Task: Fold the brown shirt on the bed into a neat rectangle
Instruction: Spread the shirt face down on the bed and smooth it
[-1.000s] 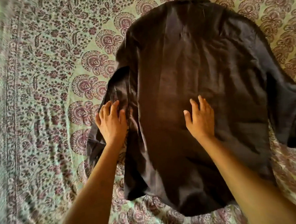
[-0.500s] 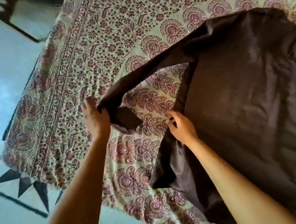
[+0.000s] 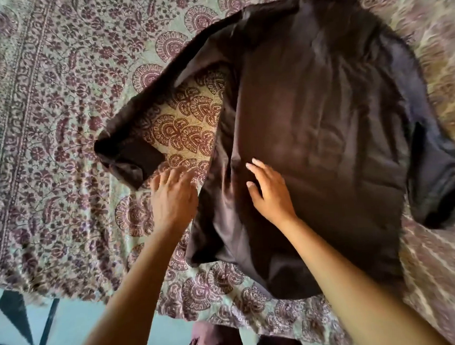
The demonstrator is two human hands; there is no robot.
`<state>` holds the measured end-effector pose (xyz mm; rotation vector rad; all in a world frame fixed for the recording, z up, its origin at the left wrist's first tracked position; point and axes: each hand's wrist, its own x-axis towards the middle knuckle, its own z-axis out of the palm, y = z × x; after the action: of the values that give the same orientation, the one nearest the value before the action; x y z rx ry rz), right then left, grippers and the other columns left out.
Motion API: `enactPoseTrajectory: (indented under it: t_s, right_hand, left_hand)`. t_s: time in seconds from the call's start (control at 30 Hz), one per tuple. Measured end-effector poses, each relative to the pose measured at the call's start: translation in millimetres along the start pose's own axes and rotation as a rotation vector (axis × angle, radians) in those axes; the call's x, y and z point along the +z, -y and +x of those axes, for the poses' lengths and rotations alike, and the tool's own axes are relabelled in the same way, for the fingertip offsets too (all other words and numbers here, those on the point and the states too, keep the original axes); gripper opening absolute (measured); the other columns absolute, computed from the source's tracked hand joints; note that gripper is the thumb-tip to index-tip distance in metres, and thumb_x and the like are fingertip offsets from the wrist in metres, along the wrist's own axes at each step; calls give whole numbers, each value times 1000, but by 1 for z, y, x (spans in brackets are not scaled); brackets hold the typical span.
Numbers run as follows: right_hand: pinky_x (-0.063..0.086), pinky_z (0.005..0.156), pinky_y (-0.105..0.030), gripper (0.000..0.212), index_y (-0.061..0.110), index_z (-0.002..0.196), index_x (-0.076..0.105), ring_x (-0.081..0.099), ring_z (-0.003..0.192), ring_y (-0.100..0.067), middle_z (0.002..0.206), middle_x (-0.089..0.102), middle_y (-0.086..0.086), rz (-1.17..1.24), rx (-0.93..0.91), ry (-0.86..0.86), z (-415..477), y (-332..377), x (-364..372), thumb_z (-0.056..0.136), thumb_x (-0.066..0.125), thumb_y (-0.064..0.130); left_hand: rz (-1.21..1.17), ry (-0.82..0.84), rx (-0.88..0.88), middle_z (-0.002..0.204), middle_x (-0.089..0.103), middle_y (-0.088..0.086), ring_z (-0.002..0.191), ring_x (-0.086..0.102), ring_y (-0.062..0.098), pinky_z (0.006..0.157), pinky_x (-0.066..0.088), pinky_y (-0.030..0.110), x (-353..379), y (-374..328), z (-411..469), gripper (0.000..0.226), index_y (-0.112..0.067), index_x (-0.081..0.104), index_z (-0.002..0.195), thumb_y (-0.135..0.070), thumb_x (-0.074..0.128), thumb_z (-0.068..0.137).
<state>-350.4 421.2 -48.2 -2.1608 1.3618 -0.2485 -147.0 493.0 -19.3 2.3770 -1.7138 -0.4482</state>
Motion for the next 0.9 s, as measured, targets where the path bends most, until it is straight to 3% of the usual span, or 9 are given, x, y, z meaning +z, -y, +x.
enactPoseTrajectory:
  t_s: [0.1,0.27,0.47,0.53,0.63,0.7,0.77,0.83,0.9]
  right_hand:
    - [39,97,-38,48,6,121,57,53,117,-30,128,55,-14,-33,119,-88,-27,-25,-17,84,37,31]
    - [43,89,-46,47,7,122,54,53,112,-38,126,54,-18,-166,569,-272,-109,-93,-61,81,48,28]
    - [19,109,-54,76,11,146,11,18,137,-38,152,14,-20,-2,1209,13,-193,-127,-66,89,52,38]
    - [22,106,-55,78,8,147,9,20,136,-39,152,13,-21,21,1269,-23,-208,-129,-62,89,51,39]
    - [28,102,-55,73,3,144,16,31,130,-41,147,23,-23,-10,1263,-116,-224,-131,-64,90,51,37]
    - [33,98,-51,63,1,138,29,41,123,-41,139,37,-25,-7,1254,-170,-228,-135,-70,90,53,34]
    - [41,89,-43,47,-3,123,46,53,111,-39,124,54,-25,151,1219,-228,-231,-139,-76,90,57,29]
    - [45,80,-38,36,-3,110,58,59,102,-37,111,62,-23,494,1211,-374,-233,-144,-80,88,61,25]
    - [49,78,-37,28,5,104,61,60,98,-32,102,64,-17,816,1207,-516,-240,-148,-84,87,62,27]
  left_hand:
    - [-18,60,-89,126,54,8,117,48,30,103,31,49,23,-31,-11,34,-17,56,120,-26,46,88]
    - [-212,157,-645,143,34,18,127,36,40,103,31,54,51,-45,-35,55,-12,31,139,-22,49,87]
    - [-382,236,-712,113,57,25,104,55,42,90,45,50,55,-40,-94,44,-5,45,123,-9,60,82]
    - [-474,199,-726,100,61,20,88,60,32,79,50,41,48,-41,-109,35,-4,53,113,-7,64,80]
    - [-699,6,-807,68,57,12,57,54,15,57,42,25,31,-37,-120,13,-13,58,73,-13,69,79]
    - [-867,-166,-891,64,53,4,65,51,20,62,41,32,28,-17,-122,22,-19,53,63,-21,70,76]
    - [-976,-280,-956,83,64,8,83,58,25,78,50,43,31,8,-126,5,-16,65,80,-19,67,76]
    - [-1041,-282,-1001,106,67,14,97,63,29,91,51,45,32,19,-123,30,-8,65,108,-16,64,79]
    - [-1096,-242,-1064,111,64,11,99,62,28,83,53,41,25,11,-120,37,-8,59,119,-16,62,84]
